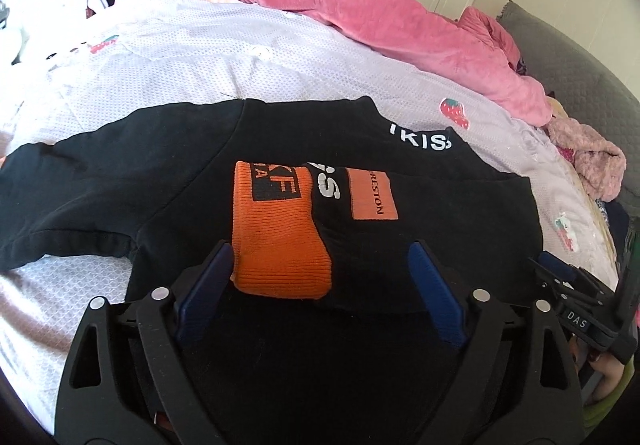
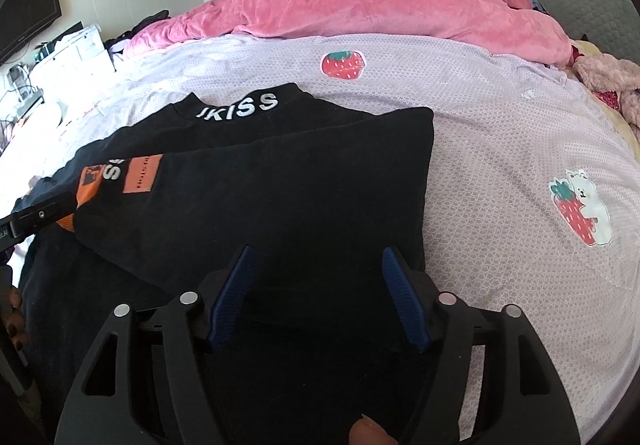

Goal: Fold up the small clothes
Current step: 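Move the left gripper to the other sleeve's orange cuff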

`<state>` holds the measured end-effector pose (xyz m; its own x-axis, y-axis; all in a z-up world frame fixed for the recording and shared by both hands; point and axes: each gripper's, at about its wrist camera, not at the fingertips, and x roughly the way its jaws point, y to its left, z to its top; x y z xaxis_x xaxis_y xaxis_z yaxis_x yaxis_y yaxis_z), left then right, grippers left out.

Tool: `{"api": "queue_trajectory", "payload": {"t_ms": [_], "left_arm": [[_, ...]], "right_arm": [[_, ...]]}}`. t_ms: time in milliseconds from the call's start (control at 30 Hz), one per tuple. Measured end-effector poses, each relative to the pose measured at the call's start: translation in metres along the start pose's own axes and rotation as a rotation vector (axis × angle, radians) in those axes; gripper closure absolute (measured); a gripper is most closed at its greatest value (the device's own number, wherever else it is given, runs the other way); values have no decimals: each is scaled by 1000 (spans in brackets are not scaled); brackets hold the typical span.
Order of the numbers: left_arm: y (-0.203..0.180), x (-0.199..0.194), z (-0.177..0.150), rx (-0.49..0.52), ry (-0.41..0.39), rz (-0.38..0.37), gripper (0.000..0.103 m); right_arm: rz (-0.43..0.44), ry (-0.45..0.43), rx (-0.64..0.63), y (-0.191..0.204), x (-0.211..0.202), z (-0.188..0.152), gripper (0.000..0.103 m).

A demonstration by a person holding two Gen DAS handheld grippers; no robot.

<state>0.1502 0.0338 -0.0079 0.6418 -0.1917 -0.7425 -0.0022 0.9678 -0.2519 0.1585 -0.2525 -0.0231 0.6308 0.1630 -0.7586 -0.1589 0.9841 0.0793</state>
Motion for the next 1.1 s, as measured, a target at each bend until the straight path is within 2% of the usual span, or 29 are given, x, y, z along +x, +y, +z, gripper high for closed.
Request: {"api": "queue_trajectory", "payload": {"t_ms": [100, 200, 500, 600, 1100], "left_arm": [[0, -7, 1, -8, -12, -13, 10], [0, -17, 2, -6, -38, -15, 9], [8, -40, 5, -8, -91, 105, 9], [15, -50, 5, -14, -111, 132, 9], [49, -90, 2, -54, -157, 223, 9]], "right_arm": [[11, -9, 1, 2, -4, 1, 31], [21, -19, -4, 6, -9, 2, 27], [40, -52, -21, 19, -23, 4, 22], [45, -63, -25, 24, -27, 6, 16], [93, -109, -85, 65, -46, 16, 10]]}}
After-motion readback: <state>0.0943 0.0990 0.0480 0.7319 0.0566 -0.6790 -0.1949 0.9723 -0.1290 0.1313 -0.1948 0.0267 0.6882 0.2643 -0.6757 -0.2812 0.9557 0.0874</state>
